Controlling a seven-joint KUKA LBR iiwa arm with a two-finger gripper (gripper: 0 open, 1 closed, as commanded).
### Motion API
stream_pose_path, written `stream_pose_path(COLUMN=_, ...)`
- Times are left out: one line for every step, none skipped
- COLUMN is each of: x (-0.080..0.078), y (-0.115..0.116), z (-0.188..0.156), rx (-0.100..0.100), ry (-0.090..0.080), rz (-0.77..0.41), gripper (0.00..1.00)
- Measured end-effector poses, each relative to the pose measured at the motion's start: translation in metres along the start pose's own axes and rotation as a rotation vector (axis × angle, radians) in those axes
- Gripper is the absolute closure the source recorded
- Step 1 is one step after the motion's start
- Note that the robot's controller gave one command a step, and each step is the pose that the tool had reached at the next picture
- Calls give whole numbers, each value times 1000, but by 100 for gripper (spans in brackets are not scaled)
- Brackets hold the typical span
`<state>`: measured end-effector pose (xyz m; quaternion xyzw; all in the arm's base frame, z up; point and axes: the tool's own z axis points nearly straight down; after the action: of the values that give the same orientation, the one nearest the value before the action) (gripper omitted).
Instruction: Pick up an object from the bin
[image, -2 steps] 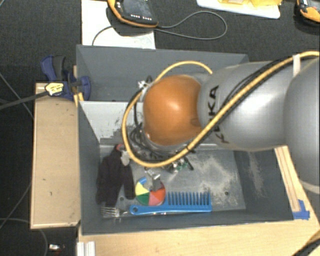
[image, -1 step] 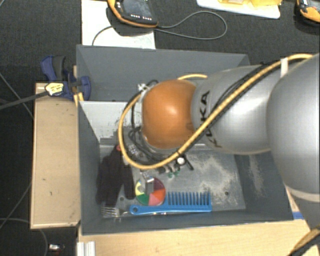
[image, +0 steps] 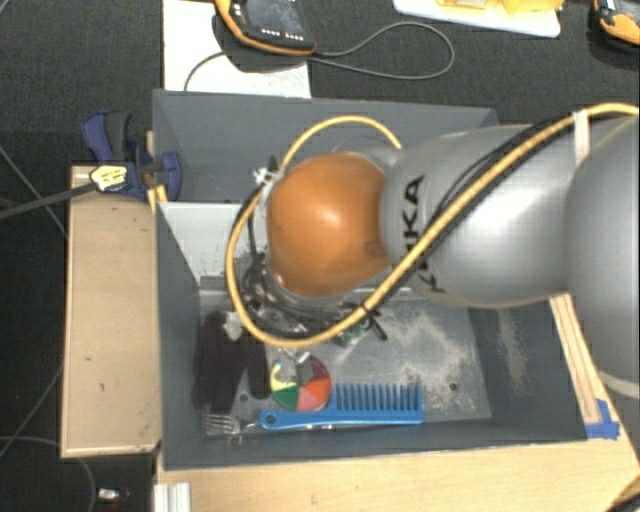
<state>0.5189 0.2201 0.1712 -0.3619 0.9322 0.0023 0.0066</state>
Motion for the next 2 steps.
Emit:
stream_pose_path(x=-12, y=21, z=32, rx=0, ry=2, rz=-67, gripper=100)
stream_pose_path(x=-12, y=21, z=31, rx=0, ry=2, rz=-65, gripper=100)
